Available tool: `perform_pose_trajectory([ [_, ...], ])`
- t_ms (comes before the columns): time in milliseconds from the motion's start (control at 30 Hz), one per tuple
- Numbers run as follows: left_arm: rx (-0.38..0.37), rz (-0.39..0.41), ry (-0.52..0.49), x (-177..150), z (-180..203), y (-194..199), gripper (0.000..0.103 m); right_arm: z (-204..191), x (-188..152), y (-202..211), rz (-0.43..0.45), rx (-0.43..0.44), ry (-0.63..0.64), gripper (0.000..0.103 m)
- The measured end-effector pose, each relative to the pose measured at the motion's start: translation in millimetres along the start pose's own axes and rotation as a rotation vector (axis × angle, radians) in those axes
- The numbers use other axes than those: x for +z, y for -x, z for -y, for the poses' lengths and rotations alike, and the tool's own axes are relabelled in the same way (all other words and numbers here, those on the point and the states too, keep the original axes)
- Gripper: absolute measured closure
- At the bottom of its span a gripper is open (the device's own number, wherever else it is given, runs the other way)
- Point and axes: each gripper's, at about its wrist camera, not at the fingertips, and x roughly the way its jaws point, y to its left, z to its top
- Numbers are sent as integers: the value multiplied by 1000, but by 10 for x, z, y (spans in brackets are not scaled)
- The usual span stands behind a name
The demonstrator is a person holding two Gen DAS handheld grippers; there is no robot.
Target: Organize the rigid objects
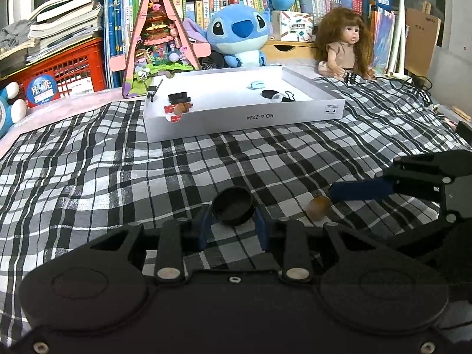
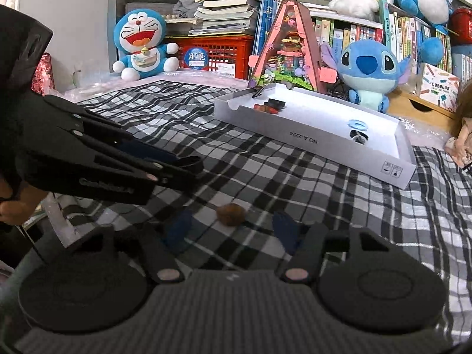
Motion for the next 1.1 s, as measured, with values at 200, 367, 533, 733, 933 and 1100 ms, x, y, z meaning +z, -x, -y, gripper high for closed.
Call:
perform_pose_trajectory([
  [200, 9, 0, 21, 19, 9, -29, 73, 22, 4, -13, 16, -43, -64, 75],
  [367, 30, -1, 28, 83, 28, -67, 73, 122, 39, -6, 25, -87, -95, 75],
  [533, 51, -16, 44, 165, 62, -144, 73, 255, 84, -5, 37, -126, -139, 75],
  [733, 57, -12, 52, 268, 98, -210, 73, 364, 142, -4, 54, -161, -167, 75],
  [933, 53, -4, 52, 415, 119, -263, 73, 452, 219, -31, 62, -181, -182, 75],
  [1100, 62, 23, 54, 568, 95, -297, 73, 547, 334, -72, 69, -200, -186, 75],
])
